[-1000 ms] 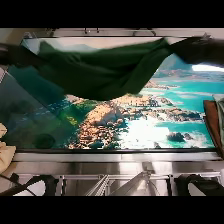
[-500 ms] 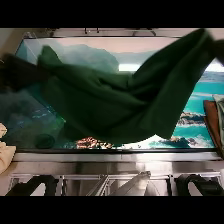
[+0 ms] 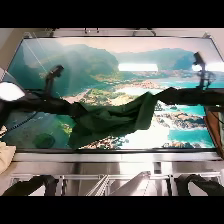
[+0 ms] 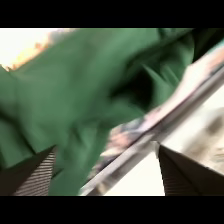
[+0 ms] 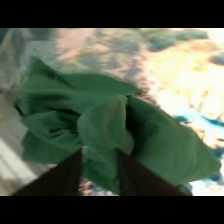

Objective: Fold the shirts.

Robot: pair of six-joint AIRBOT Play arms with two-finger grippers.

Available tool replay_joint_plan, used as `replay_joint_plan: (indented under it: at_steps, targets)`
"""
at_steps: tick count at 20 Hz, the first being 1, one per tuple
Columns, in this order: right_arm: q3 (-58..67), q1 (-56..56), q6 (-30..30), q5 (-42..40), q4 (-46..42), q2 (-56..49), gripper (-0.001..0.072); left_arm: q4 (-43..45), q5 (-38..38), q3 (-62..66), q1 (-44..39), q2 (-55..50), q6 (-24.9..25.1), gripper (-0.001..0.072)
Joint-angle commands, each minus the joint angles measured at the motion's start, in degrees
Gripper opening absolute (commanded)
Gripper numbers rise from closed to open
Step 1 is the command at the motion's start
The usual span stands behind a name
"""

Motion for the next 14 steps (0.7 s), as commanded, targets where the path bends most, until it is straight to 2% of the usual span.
replay_joint_plan:
  at_steps: [1,4,5,6,8,11,14]
  targets:
    - [2.4,-4.9,-0.9,-3.6,-2.7,-9.2,0.0308,6.4,-3.9,2.6,4.4,-10.3,1.1,0.0704]
    - [4.9,-9.9,2.0,1.0,-6.2,-8.5,0.0319,5.4,-10.8,6.8,11.5,-14.8,0.0,0.0703]
    - [4.7,-10.1,3.4,3.6,-7.3,-8.4,0.0436,5.0,-11.5,6.8,12.8,-15.5,-0.1,0.0703]
    - [3.6,-9.3,5.0,5.5,-8.2,-8.4,0.0506,5.1,-12.2,6.8,13.2,-16.2,-0.2,0.0703]
    - [-0.5,-5.7,5.5,4.4,-8.7,-8.5,0.0506,4.5,-11.6,5.5,12.5,-17.1,-0.1,0.0703]
    - [-6.8,2.1,5.7,-2.1,-9.9,-9.5,0.0507,4.0,-4.9,1.2,8.7,-18.8,0.2,0.0702]
    - [-7.6,8.0,8.8,-5.6,-12.5,-13.4,0.0506,4.0,0.8,-0.2,5.0,-21.9,0.3,0.0696]
